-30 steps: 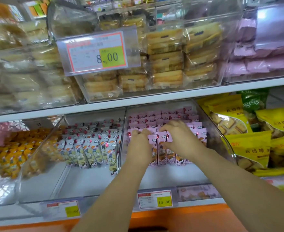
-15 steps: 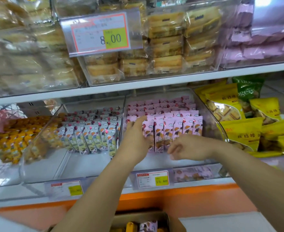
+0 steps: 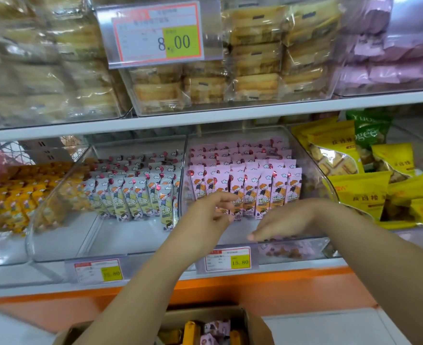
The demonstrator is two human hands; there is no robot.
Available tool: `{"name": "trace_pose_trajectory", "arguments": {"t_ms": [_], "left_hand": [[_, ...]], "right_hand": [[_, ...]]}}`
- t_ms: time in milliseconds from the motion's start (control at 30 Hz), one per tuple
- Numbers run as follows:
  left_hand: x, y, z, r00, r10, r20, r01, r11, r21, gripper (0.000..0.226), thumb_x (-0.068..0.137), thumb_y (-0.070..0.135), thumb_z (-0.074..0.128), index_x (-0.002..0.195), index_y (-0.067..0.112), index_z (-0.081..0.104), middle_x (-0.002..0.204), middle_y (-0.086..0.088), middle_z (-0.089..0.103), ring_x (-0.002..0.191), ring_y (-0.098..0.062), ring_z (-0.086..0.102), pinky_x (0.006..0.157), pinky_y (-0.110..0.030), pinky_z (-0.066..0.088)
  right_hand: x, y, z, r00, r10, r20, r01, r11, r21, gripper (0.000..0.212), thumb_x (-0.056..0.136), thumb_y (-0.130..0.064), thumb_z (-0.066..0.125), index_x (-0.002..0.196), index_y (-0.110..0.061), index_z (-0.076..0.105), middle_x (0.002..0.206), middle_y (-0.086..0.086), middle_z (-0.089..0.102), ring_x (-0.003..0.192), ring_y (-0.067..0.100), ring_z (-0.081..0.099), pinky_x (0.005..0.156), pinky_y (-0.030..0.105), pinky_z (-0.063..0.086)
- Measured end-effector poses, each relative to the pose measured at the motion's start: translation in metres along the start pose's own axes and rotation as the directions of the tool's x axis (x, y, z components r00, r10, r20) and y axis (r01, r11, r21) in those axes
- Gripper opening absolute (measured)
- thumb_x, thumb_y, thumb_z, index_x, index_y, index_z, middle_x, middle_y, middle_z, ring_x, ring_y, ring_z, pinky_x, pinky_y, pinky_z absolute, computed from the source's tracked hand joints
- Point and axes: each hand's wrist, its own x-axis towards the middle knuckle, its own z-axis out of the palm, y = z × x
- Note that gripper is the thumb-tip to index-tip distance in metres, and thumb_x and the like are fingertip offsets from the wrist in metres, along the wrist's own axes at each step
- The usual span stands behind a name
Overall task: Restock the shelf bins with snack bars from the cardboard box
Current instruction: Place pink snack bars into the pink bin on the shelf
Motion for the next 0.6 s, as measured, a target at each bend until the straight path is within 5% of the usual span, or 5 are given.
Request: {"name": "trace_pose_trajectory", "arguments": {"t_ms": [100,233,367,467,600], "left_hand": [[-0.002,0.001,0.001,1.0,-0.003,0.027,0.003,1.0,-0.008,0.029,0.095,0.017,0.056,0.113,0.04,0.051,0.111,0.019,0.055,0.1,-0.006,0.06,0.079,-0.019,0.049],[-0.005,0.005,-0.001,0.999,0.031,0.017,-0.03,0.998,-0.057,0.028,0.094,0.019,0.058,0.103,0.045,0.052,0.112,0.015,0.059,0.101,-0.002,0.06,0.081,-0.017,0.048],[-0.014,0.012,-0.018,0.98,0.127,-0.154,-0.146,0.982,-0.117,0.031,0.093,0.014,0.059,0.099,0.044,0.058,0.1,0.018,0.066,0.095,-0.003,0.064,0.083,-0.018,0.05],[-0.022,0.011,-0.037,0.928,0.17,-0.331,-0.205,0.976,-0.072,0.029,0.093,0.014,0.058,0.096,0.043,0.06,0.093,0.018,0.067,0.089,-0.001,0.063,0.076,-0.019,0.052],[-0.019,-0.006,-0.049,0.903,0.151,-0.402,-0.134,0.989,0.071,0.032,0.093,0.014,0.058,0.094,0.047,0.054,0.105,0.02,0.056,0.095,0.009,0.054,0.068,-0.003,0.042]], "right_hand": [[-0.016,0.002,-0.004,0.988,-0.15,-0.021,0.15,0.989,-0.002,0.059,0.082,-0.063,0.053,0.123,-0.021,0.061,0.13,-0.003,0.057,0.119,0.015,0.052,0.107,0.039,0.038],[-0.03,0.006,-0.007,0.935,-0.301,-0.188,0.312,0.95,0.03,0.025,0.081,-0.035,0.073,0.104,-0.027,0.067,0.106,-0.005,0.066,0.098,0.012,0.061,0.094,0.036,0.046],[-0.029,-0.005,-0.004,0.809,-0.384,-0.444,0.465,0.881,0.087,0.033,0.082,-0.029,0.073,0.101,-0.003,0.066,0.08,0.013,0.066,0.065,0.018,0.056,0.067,0.034,0.048],[-0.019,-0.021,-0.005,0.709,-0.356,-0.609,0.507,0.858,0.089,0.034,0.079,-0.029,0.076,0.103,-0.007,0.066,0.057,-0.005,0.046,0.049,0.005,0.04,0.054,0.016,0.036],[0.006,-0.049,-0.006,0.626,-0.343,-0.7,0.476,0.879,-0.005,0.041,0.081,-0.026,0.075,0.119,-0.017,0.061,0.074,-0.007,0.058,0.062,0.004,0.052,0.057,0.016,0.038]]}}
